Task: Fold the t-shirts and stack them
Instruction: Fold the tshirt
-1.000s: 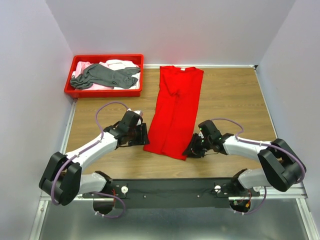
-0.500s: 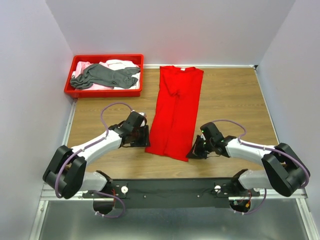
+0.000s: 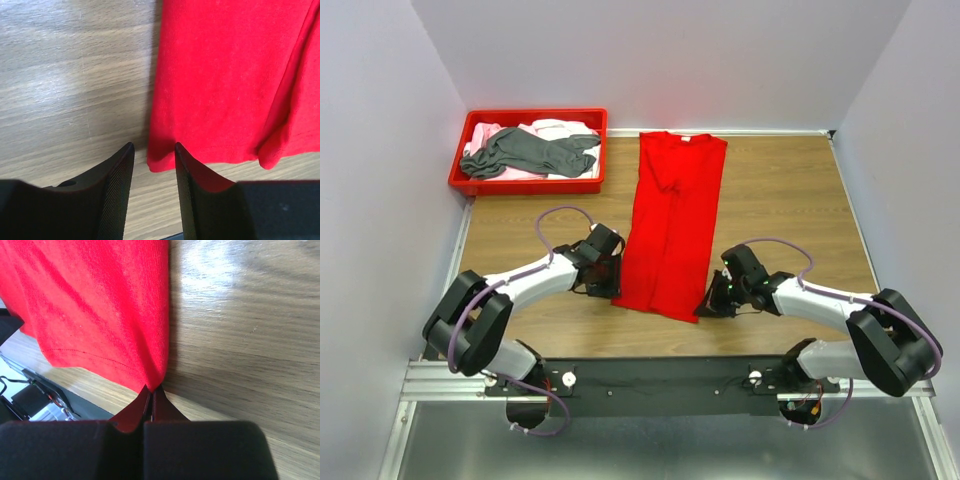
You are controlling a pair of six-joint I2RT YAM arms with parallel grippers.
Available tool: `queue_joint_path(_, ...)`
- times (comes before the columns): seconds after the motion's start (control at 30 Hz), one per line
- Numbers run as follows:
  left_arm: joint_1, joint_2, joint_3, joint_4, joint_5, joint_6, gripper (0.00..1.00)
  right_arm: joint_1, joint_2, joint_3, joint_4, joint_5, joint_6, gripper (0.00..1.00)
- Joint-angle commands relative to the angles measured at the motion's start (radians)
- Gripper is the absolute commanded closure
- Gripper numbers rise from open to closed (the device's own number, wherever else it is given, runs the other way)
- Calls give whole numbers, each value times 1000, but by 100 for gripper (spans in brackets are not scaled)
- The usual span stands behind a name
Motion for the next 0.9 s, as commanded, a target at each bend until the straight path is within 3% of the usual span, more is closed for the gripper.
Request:
queue_joint_path(0.0,-28,40,-2,-21,-46,-22,56,9,-15,0,-34,38,-18,99)
queue_joint_path(0.4,-112,99,7,-56,-78,-71,65,9,-32,8,-34,33,-24,99)
queue_joint_path(0.5,-112,90,10,-82,-93,-76,77,9,-44,9,-38,32,-36,99)
queue_joint_path(0.53,-114,77,10,-96,-92,-78,88,9,-49,8,-44,29,-41,99)
queue_joint_path(0.6,-123,34,4,-129,-92,-90,98,9,-70,4,-76,18,-57,99)
queue_joint_path(0.77,-229,-104,-20,-231,-64,-180,100,21,-145,29,-280,-25,-134,99)
queue_joint_path(0.87,-384,-179,-56,-254,36,-287,100,52,-251,44,-499,-26,-148,99)
